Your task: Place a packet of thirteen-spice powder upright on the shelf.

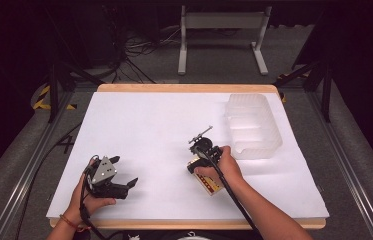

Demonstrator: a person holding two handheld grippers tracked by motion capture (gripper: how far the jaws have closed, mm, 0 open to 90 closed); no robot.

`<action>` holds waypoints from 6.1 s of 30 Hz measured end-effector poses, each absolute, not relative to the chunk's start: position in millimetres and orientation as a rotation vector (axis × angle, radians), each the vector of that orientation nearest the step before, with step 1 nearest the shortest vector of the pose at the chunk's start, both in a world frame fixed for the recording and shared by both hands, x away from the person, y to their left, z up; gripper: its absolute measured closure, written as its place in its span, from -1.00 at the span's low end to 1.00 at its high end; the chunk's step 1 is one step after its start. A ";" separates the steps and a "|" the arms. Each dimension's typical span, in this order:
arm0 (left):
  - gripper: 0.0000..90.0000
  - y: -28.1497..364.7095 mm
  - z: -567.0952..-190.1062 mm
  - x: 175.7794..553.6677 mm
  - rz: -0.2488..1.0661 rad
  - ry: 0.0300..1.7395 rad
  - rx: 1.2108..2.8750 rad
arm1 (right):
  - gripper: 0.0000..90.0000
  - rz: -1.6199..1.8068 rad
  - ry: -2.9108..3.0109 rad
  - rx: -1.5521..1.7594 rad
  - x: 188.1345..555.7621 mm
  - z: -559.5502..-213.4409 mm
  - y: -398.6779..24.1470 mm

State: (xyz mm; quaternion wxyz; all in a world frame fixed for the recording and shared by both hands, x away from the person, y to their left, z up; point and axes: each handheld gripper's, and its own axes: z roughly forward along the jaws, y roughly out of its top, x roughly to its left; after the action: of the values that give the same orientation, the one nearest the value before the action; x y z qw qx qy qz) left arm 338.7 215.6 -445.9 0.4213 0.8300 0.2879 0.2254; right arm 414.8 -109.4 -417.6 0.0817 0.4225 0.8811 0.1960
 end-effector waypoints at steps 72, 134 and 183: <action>-0.86 219.5 -446.7 340.8 0.567 0.734 2.086 | -0.27 1.107 2.108 0.989 400.2 -321.4 -167.0; -0.86 215.8 -451.3 343.1 0.552 0.720 2.123 | -0.28 1.011 1.868 1.346 482.4 -349.8 -271.5; -0.86 219.2 -447.1 340.8 0.566 0.731 2.093 | -0.29 0.954 1.946 1.254 416.9 -354.1 -296.2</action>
State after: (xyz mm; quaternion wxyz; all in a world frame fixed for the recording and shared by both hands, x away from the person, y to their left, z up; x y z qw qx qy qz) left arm 340.8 219.2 -447.1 0.4141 0.8327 0.2907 0.2251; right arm 416.9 -296.2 -354.1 0.3132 0.4756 0.7381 0.3618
